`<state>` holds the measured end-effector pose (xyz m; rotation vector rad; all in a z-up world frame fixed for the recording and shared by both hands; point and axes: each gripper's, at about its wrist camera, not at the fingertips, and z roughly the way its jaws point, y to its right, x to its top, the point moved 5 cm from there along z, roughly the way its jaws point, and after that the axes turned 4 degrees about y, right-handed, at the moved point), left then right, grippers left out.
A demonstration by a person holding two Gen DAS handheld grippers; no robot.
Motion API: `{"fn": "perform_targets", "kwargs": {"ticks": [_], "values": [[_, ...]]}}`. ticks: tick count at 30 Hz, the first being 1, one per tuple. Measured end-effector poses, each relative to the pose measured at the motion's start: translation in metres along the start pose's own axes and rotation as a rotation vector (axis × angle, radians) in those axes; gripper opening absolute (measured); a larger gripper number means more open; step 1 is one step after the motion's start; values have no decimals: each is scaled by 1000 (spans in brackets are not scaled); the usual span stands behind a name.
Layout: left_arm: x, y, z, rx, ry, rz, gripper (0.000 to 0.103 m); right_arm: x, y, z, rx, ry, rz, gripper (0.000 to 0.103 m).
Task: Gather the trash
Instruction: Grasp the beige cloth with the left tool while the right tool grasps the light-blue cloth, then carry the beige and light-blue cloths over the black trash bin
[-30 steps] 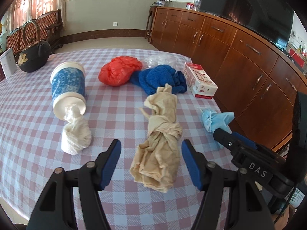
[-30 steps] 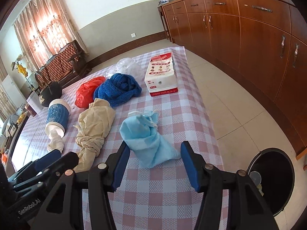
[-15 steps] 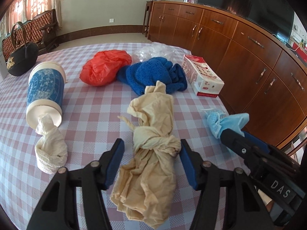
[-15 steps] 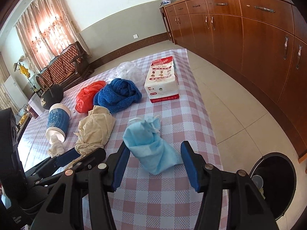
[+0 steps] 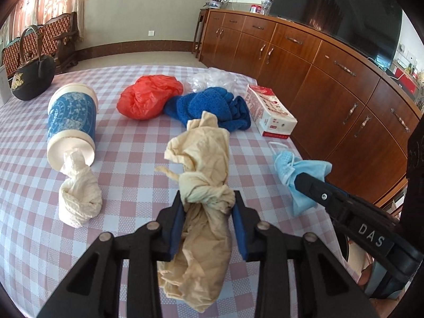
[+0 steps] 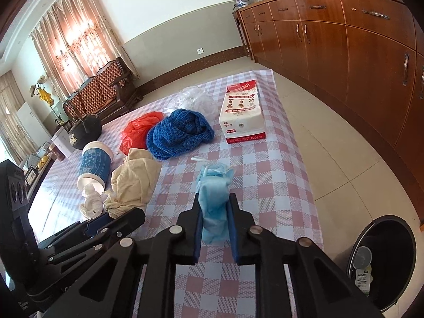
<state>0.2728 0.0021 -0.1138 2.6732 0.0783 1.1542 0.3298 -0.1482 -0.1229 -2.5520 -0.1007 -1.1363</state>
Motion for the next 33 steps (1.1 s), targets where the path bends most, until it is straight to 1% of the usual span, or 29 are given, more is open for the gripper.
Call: {"fn": "perform_targets", "kwargs": {"ticks": [5, 11, 16, 24, 33], "values": [[0, 7, -17, -19, 22, 2, 35, -2, 2, -23, 10, 34, -8, 18], [-5, 36, -30, -72, 17, 30, 35, -4, 25, -57, -27, 72, 13, 18], [-13, 69, -30, -123, -3, 49, 35, -10, 61, -86, -85, 95, 49, 18], [-25, 129, -27, -211, -40, 113, 35, -27, 125, -131, -190, 128, 135, 17], [-45, 204, -16, -324, -108, 193, 35, -52, 194, -173, -302, 142, 243, 17]]}}
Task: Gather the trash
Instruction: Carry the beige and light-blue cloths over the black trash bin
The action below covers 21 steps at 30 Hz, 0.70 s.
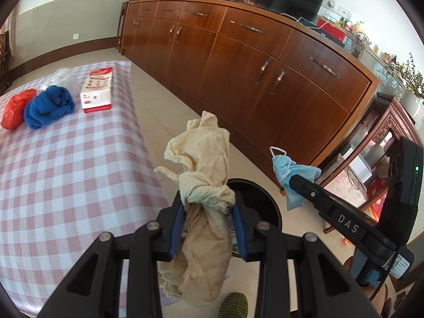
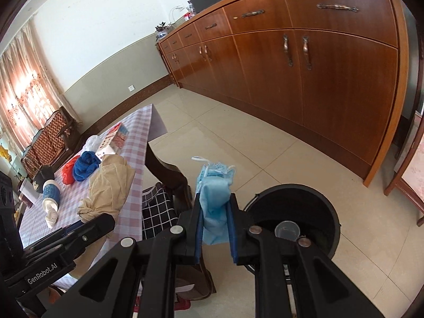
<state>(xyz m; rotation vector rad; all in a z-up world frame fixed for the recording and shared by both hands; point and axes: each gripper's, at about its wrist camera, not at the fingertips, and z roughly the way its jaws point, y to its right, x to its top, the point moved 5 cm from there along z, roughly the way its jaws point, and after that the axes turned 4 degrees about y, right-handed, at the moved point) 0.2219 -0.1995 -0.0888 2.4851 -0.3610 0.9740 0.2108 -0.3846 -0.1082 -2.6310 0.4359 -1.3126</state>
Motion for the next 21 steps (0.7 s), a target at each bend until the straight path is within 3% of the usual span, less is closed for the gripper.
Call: {"fn": "perform_targets", "kwargs": {"ticks": [10, 21], "values": [[-15, 53, 51, -75, -90, 46, 35, -10, 69, -4, -102, -26, 82, 17], [-49, 69, 121, -67, -243, 46, 35, -36, 133, 40, -183, -170, 180, 18]]}}
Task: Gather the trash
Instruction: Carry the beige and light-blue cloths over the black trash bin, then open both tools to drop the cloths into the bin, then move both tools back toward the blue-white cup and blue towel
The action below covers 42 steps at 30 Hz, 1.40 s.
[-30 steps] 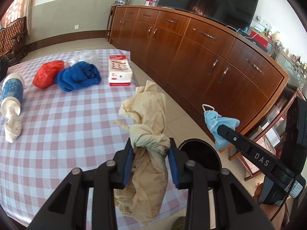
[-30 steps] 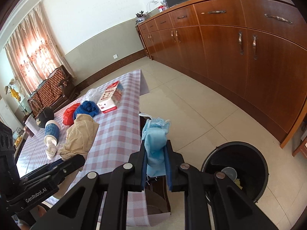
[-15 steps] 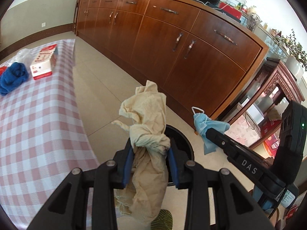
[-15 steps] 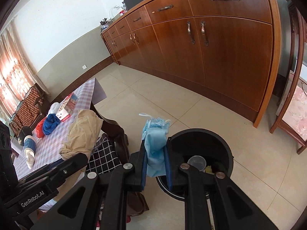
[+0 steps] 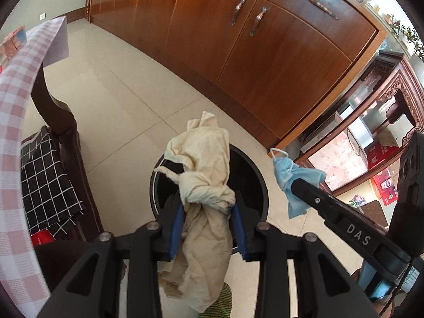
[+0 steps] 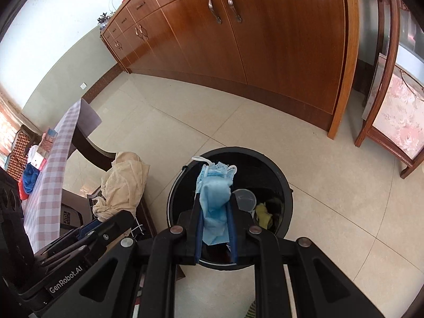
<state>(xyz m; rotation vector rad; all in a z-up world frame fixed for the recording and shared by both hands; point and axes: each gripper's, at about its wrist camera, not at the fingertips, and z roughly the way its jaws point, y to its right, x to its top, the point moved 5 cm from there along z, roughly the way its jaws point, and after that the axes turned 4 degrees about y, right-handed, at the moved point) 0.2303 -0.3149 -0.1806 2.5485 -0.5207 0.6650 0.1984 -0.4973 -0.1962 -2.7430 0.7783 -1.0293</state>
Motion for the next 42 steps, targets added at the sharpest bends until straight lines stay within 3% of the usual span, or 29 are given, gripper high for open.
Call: {"fn": "perform_targets", "kwargs": {"ticks": [10, 13, 14, 15, 16, 17, 18, 26, 29, 33, 42], "values": [[-5, 5, 47, 35, -83, -3, 39, 3, 25, 47, -39, -98, 48, 18], [-2, 4, 52, 42, -82, -8, 49, 5, 25, 55, -40, -108, 54, 18], [-1, 3, 53, 41, -87, -16, 59, 5, 25, 56, -41, -111, 55, 19], [0, 1, 54, 45, -88, -25, 71, 6, 25, 57, -54, -108, 53, 25], [1, 1, 54, 43, -82, -33, 74, 7, 25, 57, -68, -103, 52, 31], [3, 0, 54, 42, -77, -35, 77, 7, 26, 57, -76, -100, 57, 42], [4, 0, 53, 44, -74, -33, 78, 8, 29, 55, -89, -94, 68, 46], [15, 2, 30, 65, -8, -5, 78, 20, 35, 27, -142, -16, 97, 47], [19, 9, 17, 63, 22, 13, 78, 21, 35, 14, -130, 0, 111, 47], [24, 15, -2, 54, 50, 24, 78, 18, 32, -2, -112, 15, 120, 58], [30, 22, -54, 67, 140, 49, 78, 3, 31, -46, -110, 73, 128, 62]]}}
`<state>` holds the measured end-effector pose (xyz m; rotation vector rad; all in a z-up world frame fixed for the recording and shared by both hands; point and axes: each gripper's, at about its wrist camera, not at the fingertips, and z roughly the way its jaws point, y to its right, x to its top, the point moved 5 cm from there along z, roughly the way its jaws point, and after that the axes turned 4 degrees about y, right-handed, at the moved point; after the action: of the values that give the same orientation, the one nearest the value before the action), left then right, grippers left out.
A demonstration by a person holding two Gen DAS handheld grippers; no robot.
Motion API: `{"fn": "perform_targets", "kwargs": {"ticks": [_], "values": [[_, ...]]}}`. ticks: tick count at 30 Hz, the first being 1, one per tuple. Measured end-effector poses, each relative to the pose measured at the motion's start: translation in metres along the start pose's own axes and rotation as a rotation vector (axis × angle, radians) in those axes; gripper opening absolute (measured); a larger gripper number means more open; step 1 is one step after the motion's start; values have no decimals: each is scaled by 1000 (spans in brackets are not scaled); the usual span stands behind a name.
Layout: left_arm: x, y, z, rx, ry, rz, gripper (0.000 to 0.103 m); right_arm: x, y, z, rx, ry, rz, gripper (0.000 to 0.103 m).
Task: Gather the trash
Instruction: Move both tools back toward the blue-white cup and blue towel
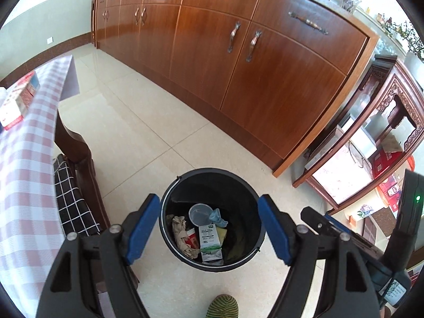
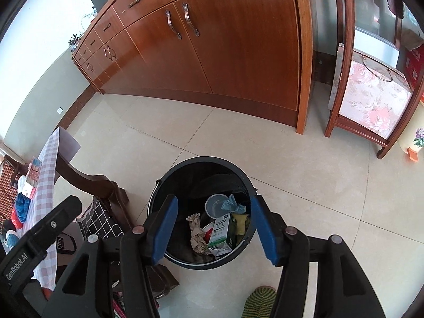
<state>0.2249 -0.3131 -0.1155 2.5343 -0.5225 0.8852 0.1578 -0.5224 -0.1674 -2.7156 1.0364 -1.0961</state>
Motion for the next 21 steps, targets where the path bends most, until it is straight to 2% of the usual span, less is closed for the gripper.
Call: {"fn": "perform_targets", "kwargs": {"ticks": [3, 8, 14, 21], "values": [[4, -2, -19, 4, 28, 9, 78, -2, -5, -14, 20, 25, -4, 66], [8, -15, -51, 19, 73, 5, 78, -6, -30, -33, 82, 61, -39, 68], [12, -53, -89, 71, 136, -37, 78, -9, -85, -52, 167, 107, -122, 72], [11, -110, -127, 169, 195, -102, 78, -23, -164, -62, 282, 112, -240, 76]]}}
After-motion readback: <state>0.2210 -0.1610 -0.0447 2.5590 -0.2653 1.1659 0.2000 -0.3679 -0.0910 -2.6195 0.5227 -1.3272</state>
